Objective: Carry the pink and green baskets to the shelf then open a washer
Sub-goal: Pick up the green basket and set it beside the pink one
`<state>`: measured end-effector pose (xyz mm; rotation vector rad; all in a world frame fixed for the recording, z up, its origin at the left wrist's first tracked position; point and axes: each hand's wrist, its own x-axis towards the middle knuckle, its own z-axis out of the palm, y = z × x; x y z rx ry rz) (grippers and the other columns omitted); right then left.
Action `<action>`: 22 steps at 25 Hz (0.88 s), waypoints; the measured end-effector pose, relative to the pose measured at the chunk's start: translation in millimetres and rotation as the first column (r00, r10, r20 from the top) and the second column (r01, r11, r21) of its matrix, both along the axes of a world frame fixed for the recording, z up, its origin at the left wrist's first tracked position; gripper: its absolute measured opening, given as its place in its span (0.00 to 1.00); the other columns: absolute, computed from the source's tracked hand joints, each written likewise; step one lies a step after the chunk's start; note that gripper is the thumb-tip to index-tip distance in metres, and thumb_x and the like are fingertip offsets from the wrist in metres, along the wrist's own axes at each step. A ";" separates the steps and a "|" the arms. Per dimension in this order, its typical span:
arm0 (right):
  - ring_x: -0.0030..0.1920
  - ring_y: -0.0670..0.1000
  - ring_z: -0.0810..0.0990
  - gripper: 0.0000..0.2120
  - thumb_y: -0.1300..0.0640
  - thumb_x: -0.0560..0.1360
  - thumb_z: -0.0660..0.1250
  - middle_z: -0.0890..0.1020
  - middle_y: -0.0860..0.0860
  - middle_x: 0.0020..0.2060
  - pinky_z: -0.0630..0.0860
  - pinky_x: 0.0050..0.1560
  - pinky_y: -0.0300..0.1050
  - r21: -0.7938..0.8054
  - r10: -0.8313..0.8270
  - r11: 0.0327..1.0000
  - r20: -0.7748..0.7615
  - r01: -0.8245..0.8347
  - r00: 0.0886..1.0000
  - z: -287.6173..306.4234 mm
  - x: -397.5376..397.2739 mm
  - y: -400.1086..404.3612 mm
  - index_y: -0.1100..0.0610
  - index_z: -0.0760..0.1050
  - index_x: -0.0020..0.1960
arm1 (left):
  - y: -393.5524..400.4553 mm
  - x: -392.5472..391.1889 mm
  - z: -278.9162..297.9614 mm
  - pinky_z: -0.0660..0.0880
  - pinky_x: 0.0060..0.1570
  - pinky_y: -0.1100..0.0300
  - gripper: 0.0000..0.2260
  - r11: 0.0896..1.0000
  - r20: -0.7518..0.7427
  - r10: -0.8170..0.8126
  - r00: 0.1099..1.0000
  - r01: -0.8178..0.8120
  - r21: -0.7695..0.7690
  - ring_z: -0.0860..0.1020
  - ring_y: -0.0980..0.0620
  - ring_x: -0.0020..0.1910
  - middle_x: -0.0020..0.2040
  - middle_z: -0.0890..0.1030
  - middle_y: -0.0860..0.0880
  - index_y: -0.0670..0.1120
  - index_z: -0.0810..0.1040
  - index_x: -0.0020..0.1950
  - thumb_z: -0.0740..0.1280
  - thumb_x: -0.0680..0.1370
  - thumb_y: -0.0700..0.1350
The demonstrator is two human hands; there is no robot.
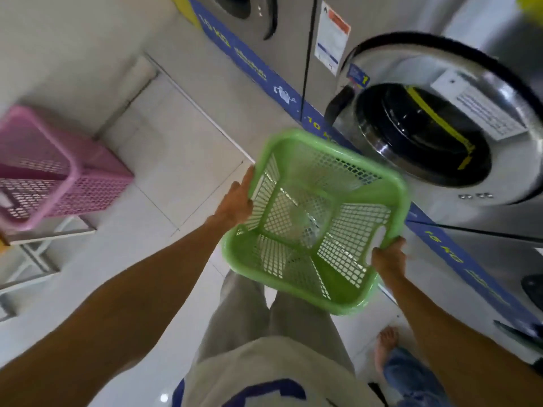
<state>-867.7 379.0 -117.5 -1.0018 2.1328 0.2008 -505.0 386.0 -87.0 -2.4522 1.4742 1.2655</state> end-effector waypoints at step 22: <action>0.60 0.66 0.77 0.22 0.46 0.77 0.62 0.79 0.65 0.60 0.75 0.56 0.54 -0.390 0.923 0.347 -0.021 -0.853 0.385 176.0 620.9 -183.9 0.58 0.71 0.65 | 169.6 437.9 137.0 0.80 0.40 0.57 0.37 0.537 -0.139 0.787 0.601 -0.779 -0.325 0.81 0.47 0.42 0.64 0.78 0.36 0.47 0.50 0.81 0.66 0.77 0.39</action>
